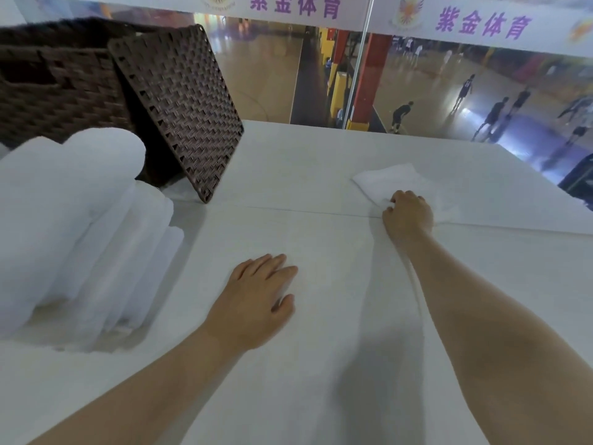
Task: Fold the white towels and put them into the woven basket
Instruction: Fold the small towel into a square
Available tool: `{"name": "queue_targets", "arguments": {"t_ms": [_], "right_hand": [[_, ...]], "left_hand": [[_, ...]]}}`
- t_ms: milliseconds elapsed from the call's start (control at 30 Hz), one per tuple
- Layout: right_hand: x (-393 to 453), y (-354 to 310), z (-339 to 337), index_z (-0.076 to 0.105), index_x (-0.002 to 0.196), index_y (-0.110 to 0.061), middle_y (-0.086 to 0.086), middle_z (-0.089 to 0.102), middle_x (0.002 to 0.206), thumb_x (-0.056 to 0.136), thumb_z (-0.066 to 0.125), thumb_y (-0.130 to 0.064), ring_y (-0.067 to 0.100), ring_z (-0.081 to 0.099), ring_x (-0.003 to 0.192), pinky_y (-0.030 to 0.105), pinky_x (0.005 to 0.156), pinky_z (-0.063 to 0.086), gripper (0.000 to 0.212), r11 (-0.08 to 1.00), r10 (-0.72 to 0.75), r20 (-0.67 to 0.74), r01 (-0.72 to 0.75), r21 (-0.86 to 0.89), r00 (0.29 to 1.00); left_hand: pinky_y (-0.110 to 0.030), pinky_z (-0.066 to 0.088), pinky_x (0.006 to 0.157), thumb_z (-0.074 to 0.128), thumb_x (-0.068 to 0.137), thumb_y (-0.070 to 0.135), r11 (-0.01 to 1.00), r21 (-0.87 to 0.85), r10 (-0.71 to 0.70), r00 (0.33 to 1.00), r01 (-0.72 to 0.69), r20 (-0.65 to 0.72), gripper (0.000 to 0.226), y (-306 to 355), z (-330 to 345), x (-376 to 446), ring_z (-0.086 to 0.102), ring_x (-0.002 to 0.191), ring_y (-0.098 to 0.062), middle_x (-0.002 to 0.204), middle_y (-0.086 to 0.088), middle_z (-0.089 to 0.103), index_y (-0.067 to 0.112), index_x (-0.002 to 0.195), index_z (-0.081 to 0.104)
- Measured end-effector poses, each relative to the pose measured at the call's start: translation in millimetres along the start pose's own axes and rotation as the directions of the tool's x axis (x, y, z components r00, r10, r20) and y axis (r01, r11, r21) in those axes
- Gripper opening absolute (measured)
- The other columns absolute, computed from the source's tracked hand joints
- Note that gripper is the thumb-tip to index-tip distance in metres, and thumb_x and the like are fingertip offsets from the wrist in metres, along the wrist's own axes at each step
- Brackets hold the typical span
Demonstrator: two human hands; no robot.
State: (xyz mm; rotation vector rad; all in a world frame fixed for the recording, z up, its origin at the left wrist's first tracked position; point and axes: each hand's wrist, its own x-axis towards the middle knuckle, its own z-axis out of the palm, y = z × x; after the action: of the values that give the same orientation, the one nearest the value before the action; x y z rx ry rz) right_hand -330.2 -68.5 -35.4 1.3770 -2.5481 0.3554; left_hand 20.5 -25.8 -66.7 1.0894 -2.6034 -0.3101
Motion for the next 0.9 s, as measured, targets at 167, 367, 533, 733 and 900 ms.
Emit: {"name": "queue_targets", "arguments": {"t_ms": [167,367,533,733,900], "right_hand": [[-80,-51,-20,0.058,0.111,-0.01,0.011,0.061,0.108,0.093,0.048,-0.024,0.031,0.059,0.1,0.034,0.075,0.043,0.026,0.996,-0.062,0.04,0.059,0.067,0.997],[-193,-112,-59,0.059,0.103,-0.02,-0.002,0.06,0.098,0.094,0.045,-0.043,0.021,0.062,0.087,0.031,0.066,0.042,0.029,0.966,-0.176,0.108,0.151,0.21,0.978],[-260,-140,-85,0.059,0.106,-0.02,-0.004,0.06,0.097,0.099,0.038,-0.044,0.019,0.061,0.083,0.03,0.064,0.04,0.032,0.955,-0.148,0.119,0.111,0.274,0.982],[-298,-132,-109,0.058,0.11,-0.025,-0.011,0.061,0.093,0.099,0.044,-0.022,0.008,0.056,0.079,0.023,0.071,0.044,0.019,0.839,-0.178,0.241,0.019,0.544,0.954],[-299,-91,-108,0.045,0.135,-0.022,-0.001,0.05,0.135,0.089,0.061,-0.031,0.021,0.048,0.122,0.036,0.104,0.039,0.05,0.887,0.062,0.143,-0.12,0.446,0.988]], "left_hand": [[-0.028,0.004,0.118,0.032,0.093,0.05,1.0,-0.007,0.019,0.998,-0.019,0.052,0.058,-3,-1,0,0.017,0.148,-0.013,0.16,0.005,0.025,0.032,0.147,0.036],[-0.037,0.026,0.114,0.017,0.09,0.062,0.996,-0.087,0.02,0.999,-0.016,0.036,0.062,-4,-9,2,0.041,0.134,-0.015,0.138,0.011,0.051,0.029,0.125,0.057],[-0.039,0.045,0.085,0.023,0.095,0.052,0.977,-0.213,0.006,0.999,-0.016,-0.05,0.047,0,-21,-3,0.051,0.083,-0.012,0.082,0.01,0.056,0.023,0.083,0.058],[-0.031,0.046,0.08,0.057,0.087,0.049,0.94,-0.336,-0.055,0.998,0.055,0.009,0.032,2,-24,-31,0.058,0.091,-0.011,0.099,0.012,0.065,0.026,0.106,0.067],[-0.032,0.048,0.073,0.056,0.093,0.038,0.864,-0.487,-0.138,0.99,0.126,0.012,0.024,8,-26,-60,0.063,0.089,-0.014,0.103,0.01,0.068,0.025,0.112,0.063]]}}
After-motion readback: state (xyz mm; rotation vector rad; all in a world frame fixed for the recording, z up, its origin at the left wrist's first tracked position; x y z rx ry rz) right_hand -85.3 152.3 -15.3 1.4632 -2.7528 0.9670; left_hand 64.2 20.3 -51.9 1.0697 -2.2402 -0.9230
